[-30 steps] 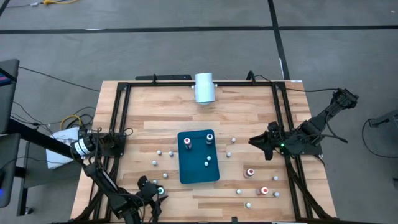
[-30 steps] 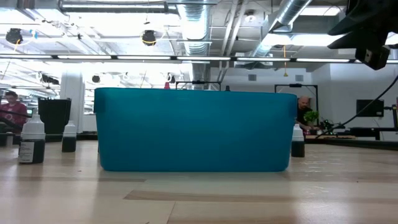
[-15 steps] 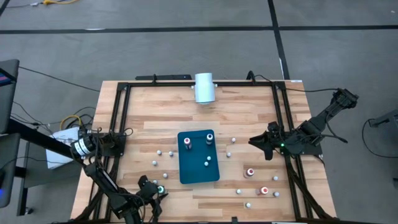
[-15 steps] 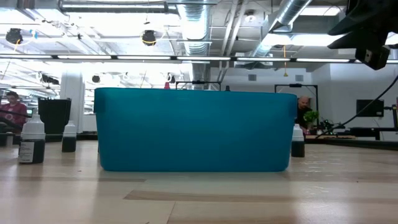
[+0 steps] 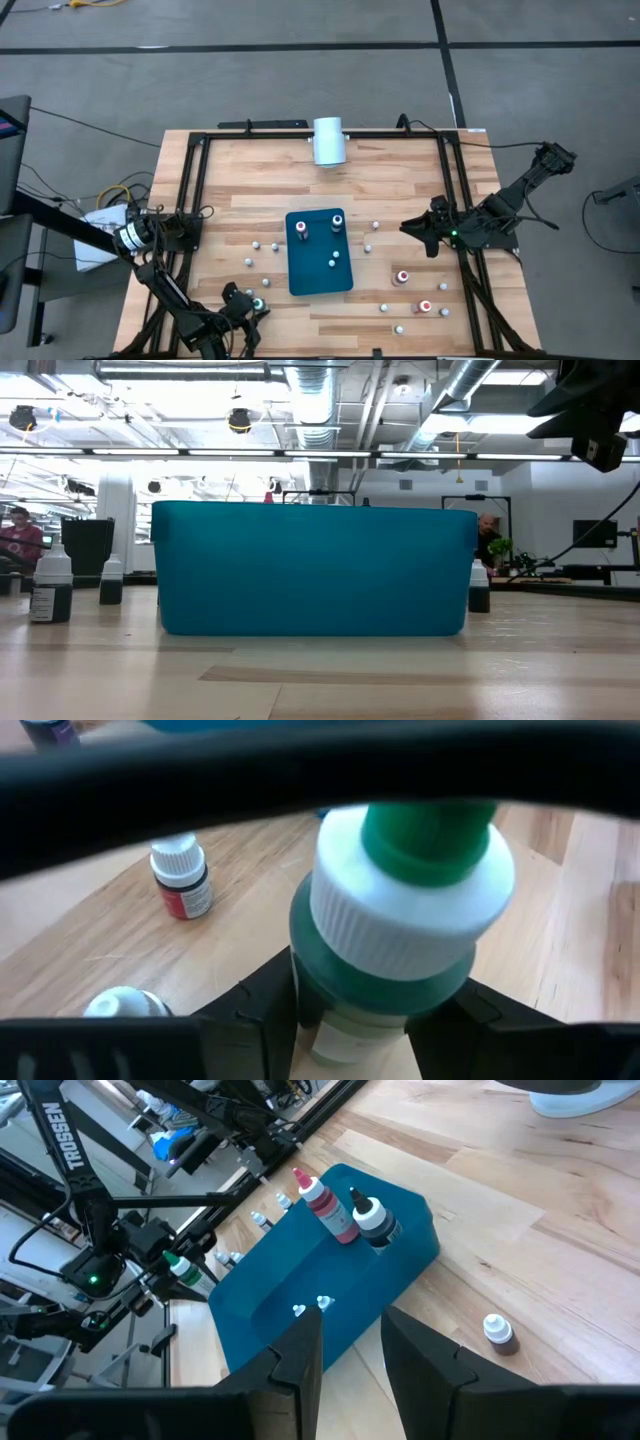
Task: Pick & Place food coloring
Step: Put the big green food coloring bottle into the blue bin
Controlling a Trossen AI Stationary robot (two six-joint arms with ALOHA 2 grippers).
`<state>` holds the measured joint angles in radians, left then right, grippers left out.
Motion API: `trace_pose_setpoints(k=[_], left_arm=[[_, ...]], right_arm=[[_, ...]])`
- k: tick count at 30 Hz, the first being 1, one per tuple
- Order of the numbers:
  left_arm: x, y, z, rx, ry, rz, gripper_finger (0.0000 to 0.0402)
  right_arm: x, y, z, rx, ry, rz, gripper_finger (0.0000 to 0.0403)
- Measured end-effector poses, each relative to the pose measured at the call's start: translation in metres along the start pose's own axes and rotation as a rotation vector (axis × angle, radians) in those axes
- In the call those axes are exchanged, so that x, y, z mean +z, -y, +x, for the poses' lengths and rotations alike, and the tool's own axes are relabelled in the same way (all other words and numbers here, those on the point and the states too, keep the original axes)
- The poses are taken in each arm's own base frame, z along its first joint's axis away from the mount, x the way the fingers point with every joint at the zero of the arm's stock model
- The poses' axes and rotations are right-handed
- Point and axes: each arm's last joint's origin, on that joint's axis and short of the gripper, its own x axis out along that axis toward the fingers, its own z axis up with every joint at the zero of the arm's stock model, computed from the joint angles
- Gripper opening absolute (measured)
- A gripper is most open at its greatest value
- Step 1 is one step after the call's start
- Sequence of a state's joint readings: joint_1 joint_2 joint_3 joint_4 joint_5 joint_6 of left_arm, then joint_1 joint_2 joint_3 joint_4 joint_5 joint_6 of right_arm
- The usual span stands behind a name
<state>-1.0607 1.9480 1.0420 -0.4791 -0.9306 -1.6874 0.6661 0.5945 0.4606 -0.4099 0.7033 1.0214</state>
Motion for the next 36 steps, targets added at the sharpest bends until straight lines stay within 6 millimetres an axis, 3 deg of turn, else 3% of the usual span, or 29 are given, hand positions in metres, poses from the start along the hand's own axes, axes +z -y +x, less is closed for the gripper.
trace_pose_setpoints(k=[5, 16, 27, 36], left_arm=[[0.005, 0.007, -0.004, -0.022, -0.011, -0.046, 0.0142], [0.042, 0.018, -0.032, -0.106, 0.009, -0.113, 0.0141], [0.101, 0.013, -0.065, -0.179, 0.240, -0.291, 0.0141], [0.144, 0.016, -0.076, -0.263, 0.279, -0.561, 0.0141]], right_arm=[[0.000, 0.000, 0.000, 0.000, 0.000, 0.000, 0.0095], [0.000, 0.000, 0.000, 0.000, 0.000, 0.000, 0.0095], [0.000, 0.000, 0.000, 0.000, 0.000, -0.002, 0.0095], [0.000, 0.000, 0.000, -0.002, 0.000, -0.044, 0.0095]])
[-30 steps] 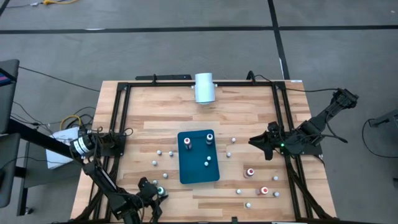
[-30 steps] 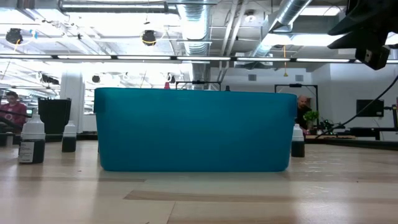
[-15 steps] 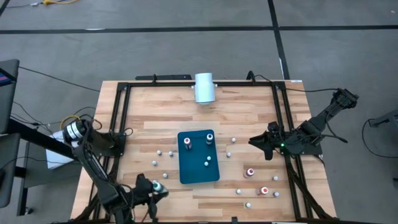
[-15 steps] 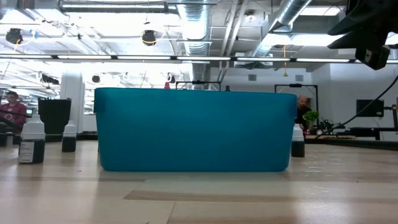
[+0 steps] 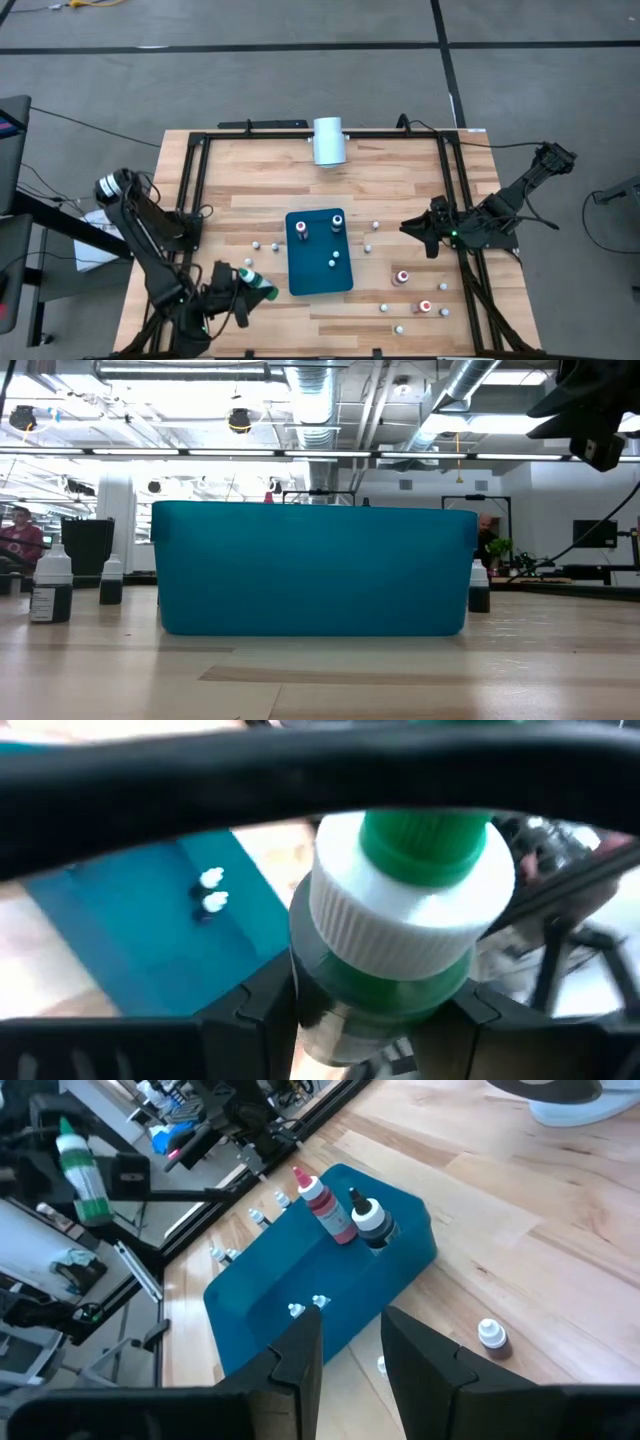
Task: Pick & Place food coloring
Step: Put the big green food coloring bottle into the blue bin
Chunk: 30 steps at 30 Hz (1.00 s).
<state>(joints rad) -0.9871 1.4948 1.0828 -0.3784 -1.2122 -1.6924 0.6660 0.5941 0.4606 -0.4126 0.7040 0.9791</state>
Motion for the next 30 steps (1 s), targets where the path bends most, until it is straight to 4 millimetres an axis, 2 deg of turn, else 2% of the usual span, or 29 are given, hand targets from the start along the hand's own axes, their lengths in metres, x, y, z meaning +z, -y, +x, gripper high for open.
trace_pose_setpoints(k=[8, 22, 30], left_arm=[[0.018, 0.021, 0.004, -0.071, 0.020, -0.245, 0.0141], [0.025, 0.045, 0.000, -0.194, -0.038, -0.583, 0.0141], [0.030, 0.058, -0.003, -0.272, -0.088, -0.707, 0.0138]], right_arm=[[0.000, 0.000, 0.000, 0.000, 0.000, -0.018, 0.0095], [0.000, 0.000, 0.000, -0.001, -0.001, -0.021, 0.0095], [0.000, 0.000, 0.000, -0.001, -0.001, -0.022, 0.0095]])
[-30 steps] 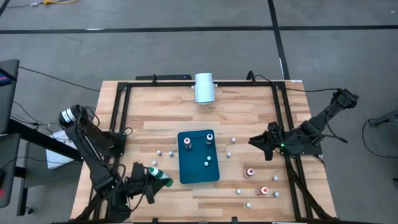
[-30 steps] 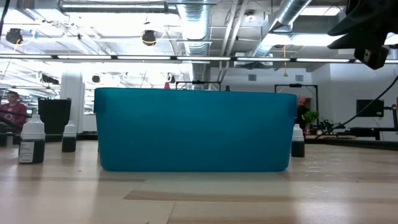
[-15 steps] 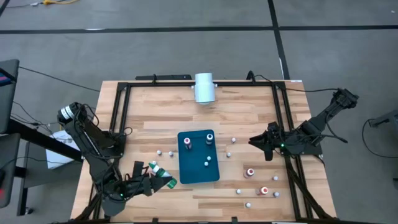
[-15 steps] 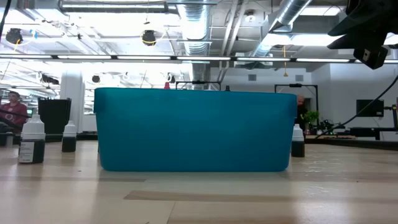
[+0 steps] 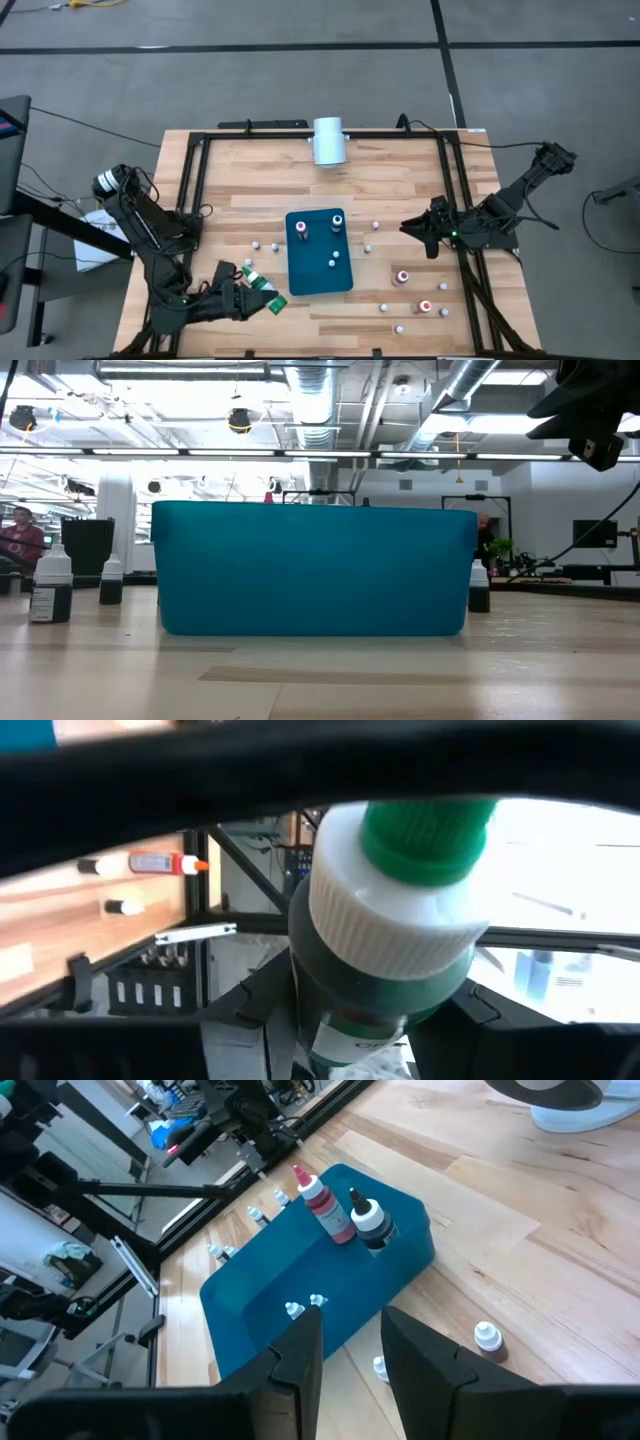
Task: Pick & Place food coloring
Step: Put the big green food coloring bottle into the blue bin
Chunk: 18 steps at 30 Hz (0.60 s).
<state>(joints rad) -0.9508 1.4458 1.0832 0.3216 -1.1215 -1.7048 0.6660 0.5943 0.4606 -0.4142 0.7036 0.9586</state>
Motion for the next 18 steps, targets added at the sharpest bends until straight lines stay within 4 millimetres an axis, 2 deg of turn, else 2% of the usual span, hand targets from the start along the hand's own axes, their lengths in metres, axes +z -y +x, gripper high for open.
trace_pose_setpoints(k=[10, 18], left_arm=[[0.0000, 0.0007, 0.0005, -0.003, -0.006, 0.021, 0.0123], [0.0051, -0.0042, 0.0072, 0.026, 0.029, 0.200, 0.0122]], right_arm=[[0.0000, 0.0000, 0.0000, -0.001, 0.000, 0.000, 0.0095], [0.0000, 0.0001, 0.0000, 0.000, 0.000, 0.001, 0.0095]])
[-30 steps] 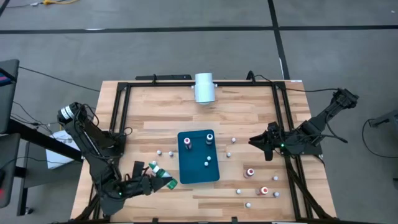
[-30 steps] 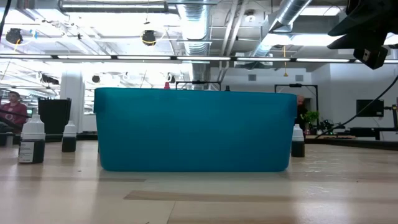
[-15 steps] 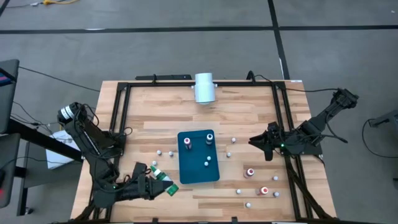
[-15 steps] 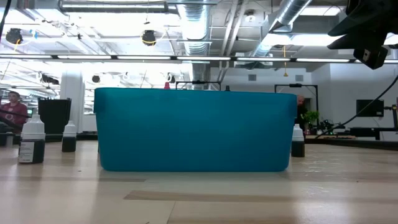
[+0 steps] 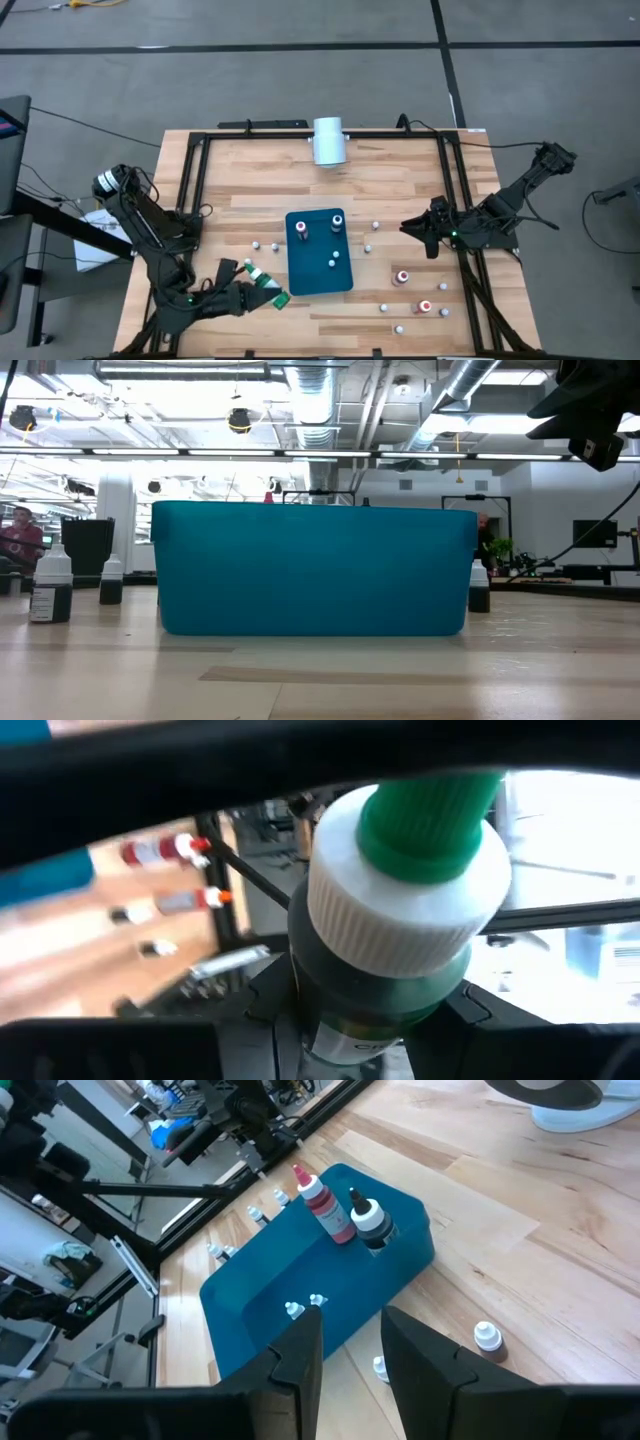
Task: Pick & Place food coloring
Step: Put the big green food coloring bottle into the blue bin
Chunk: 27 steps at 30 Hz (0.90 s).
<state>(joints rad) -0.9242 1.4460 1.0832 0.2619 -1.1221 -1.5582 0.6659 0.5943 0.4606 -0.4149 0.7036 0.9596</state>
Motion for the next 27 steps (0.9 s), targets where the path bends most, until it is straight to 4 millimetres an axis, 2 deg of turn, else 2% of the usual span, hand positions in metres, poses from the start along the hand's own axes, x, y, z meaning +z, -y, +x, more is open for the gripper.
trace_pose_setpoints(k=[14, 27], left_arm=[[0.021, -0.033, 0.025, 0.219, -0.028, 0.484, 0.0122], [0.052, -0.038, 0.061, 0.313, -0.008, 0.867, 0.0122]], right_arm=[[0.000, 0.000, 0.000, 0.000, 0.000, 0.000, 0.0095], [0.000, 0.000, 0.000, 0.000, 0.000, 0.001, 0.0095]])
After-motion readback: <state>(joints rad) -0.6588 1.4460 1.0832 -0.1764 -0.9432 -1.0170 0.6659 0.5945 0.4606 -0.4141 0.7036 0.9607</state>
